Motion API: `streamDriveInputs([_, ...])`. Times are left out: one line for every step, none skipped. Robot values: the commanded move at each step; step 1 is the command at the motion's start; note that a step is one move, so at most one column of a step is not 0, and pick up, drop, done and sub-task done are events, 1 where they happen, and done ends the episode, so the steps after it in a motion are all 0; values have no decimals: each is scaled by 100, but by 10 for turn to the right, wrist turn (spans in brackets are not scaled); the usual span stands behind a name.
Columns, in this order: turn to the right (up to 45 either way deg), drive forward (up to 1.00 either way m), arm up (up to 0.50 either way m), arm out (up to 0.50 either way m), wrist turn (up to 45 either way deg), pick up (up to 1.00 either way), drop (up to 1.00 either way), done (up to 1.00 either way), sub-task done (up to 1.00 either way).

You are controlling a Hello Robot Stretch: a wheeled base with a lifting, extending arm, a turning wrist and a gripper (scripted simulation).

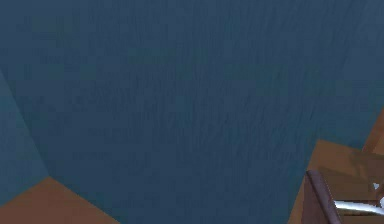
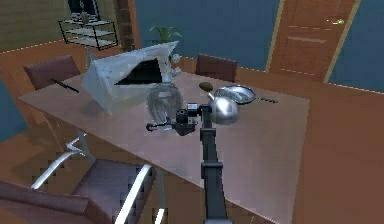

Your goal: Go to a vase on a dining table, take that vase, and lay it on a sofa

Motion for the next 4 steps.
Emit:
streamDriveInputs([0, 0, 10, 0, 0, 0, 0, 0, 0])
streamDriveInputs([0, 0, 14, 0, 0, 0, 0, 0, 0])
streamDriveInputs([0, 0, 0, 0, -450, 0, 0, 0, 0])
streamDriveInputs([0, 0, 0, 0, -450, 0, 0, 0, 0])
